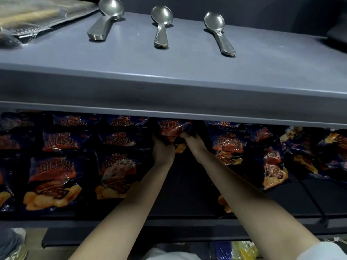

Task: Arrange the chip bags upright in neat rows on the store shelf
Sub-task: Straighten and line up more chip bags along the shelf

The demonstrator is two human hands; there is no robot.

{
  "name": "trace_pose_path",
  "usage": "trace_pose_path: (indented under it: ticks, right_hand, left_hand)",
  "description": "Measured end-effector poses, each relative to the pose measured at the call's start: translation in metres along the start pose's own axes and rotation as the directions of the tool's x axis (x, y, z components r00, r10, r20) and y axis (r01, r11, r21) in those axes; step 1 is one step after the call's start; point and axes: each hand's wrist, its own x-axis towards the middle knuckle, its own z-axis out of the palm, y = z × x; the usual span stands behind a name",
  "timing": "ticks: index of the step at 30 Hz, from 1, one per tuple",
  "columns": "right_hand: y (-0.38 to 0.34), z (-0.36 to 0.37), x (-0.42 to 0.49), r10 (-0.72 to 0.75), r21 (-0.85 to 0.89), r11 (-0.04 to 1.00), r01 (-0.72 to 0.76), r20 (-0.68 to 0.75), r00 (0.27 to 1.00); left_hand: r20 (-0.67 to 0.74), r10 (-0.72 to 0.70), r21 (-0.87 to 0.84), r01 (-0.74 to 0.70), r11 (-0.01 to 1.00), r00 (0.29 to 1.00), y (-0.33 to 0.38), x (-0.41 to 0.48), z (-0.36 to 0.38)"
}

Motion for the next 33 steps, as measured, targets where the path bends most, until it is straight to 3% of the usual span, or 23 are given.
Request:
trace_pose_path:
  ticks: [6,9,12,14,17,19,21,24,27,30,33]
  right_hand:
    - [-0.002,-0.004,0.002,-0.061,-0.165,0.984,0.069,0.050,0.997]
    - [-0.001,-0.003,-0.001,-0.096,-0.190,0.977,0.099,0.025,0.995]
    - [-0.004,0.000,-0.011,-0.179,-0.130,0.976,0.172,-0.042,0.983]
    - [-0.008,-0.001,-0.017,-0.241,-0.050,0.970,0.237,-0.084,0.967]
    - [-0.016,-0.018,-0.029,-0.332,0.043,0.939,0.342,-0.150,0.931]
    - [-0.019,-0.038,-0.037,-0.377,0.027,0.920,0.390,-0.210,0.902]
    - [-0.017,-0.061,-0.044,-0.408,0.023,0.902,0.431,-0.280,0.869]
    - [-0.003,-0.093,-0.052,-0.417,-0.032,0.897,0.440,-0.390,0.821]
    - [0.022,-0.115,-0.059,-0.358,-0.079,0.926,0.369,-0.494,0.792]
    - [0.046,-0.125,-0.071,-0.219,-0.022,0.970,0.241,-0.501,0.837]
    - [0.060,-0.124,-0.078,-0.199,-0.104,0.980,0.171,-0.418,0.886]
  left_hand:
    - [-0.020,0.030,0.075,-0.029,0.997,0.999,-0.003,-0.007,-0.002]
    - [-0.002,0.159,0.206,-0.155,0.966,0.987,-0.006,-0.014,-0.004]
    - [0.005,0.371,0.424,-0.338,0.840,0.929,-0.009,-0.026,-0.002]
    - [0.015,0.495,0.473,-0.442,0.762,0.869,-0.008,-0.033,0.002]
    - [0.028,0.632,0.419,-0.583,0.696,0.774,-0.003,-0.040,0.013]
    - [0.055,0.667,0.295,-0.651,0.700,0.743,0.002,-0.047,0.023]
    - [0.099,0.632,0.165,-0.639,0.751,0.769,0.007,-0.053,0.036]
    - [0.204,0.445,0.049,-0.463,0.885,0.872,0.009,-0.060,0.059]
    - [0.314,0.254,0.077,-0.292,0.953,0.915,0.006,-0.063,0.074]
    - [0.342,0.178,0.129,-0.234,0.964,0.923,-0.001,-0.064,0.082]
    - [0.370,0.153,0.167,-0.228,0.959,0.916,-0.007,-0.060,0.086]
